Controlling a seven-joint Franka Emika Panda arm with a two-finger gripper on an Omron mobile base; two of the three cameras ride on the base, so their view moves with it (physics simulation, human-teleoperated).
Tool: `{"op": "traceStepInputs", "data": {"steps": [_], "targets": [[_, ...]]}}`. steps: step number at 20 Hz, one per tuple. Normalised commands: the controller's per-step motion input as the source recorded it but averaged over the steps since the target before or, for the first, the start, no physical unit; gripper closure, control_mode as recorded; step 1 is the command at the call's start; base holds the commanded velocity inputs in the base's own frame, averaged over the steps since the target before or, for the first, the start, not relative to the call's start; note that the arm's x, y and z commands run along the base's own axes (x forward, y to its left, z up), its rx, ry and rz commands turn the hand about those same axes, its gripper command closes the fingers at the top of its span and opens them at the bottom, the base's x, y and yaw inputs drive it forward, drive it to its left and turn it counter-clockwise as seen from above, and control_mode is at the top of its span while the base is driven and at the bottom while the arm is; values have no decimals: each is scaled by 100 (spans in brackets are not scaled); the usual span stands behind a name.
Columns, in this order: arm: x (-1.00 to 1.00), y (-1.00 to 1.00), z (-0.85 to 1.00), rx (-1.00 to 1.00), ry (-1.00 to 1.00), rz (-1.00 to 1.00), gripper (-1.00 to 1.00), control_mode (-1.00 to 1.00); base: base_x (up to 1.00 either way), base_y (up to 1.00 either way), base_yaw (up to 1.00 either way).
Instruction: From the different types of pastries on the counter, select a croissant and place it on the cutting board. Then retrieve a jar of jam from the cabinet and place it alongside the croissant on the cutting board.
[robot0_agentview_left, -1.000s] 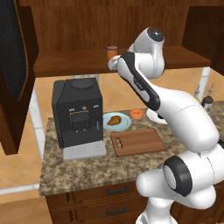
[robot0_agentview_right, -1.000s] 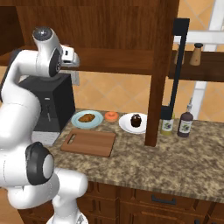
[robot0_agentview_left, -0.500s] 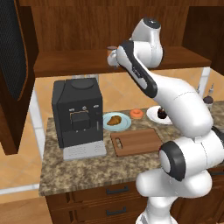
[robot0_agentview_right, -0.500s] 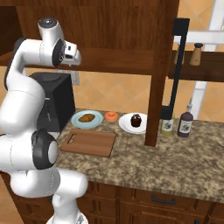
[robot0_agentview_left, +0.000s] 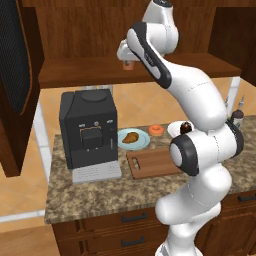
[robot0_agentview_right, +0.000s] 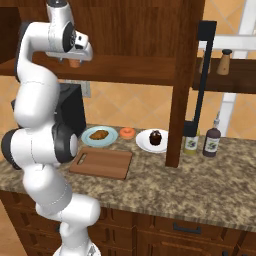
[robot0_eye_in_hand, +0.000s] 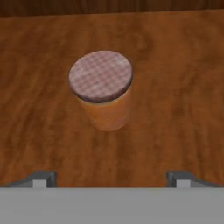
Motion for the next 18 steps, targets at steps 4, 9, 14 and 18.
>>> {"op": "traceStepInputs", "data": {"steps": [4, 9, 14, 18], "targets": [[14, 1, -15, 0, -19, 0, -100, -100, 0, 0, 0], [39, 6, -27, 0, -26, 0, -100, -100, 0, 0, 0], [51, 6, -12, 0, -16, 0, -100, -100, 0, 0, 0], [43, 1, -1, 0, -8, 0, -100, -100, 0, 0, 0]]}}
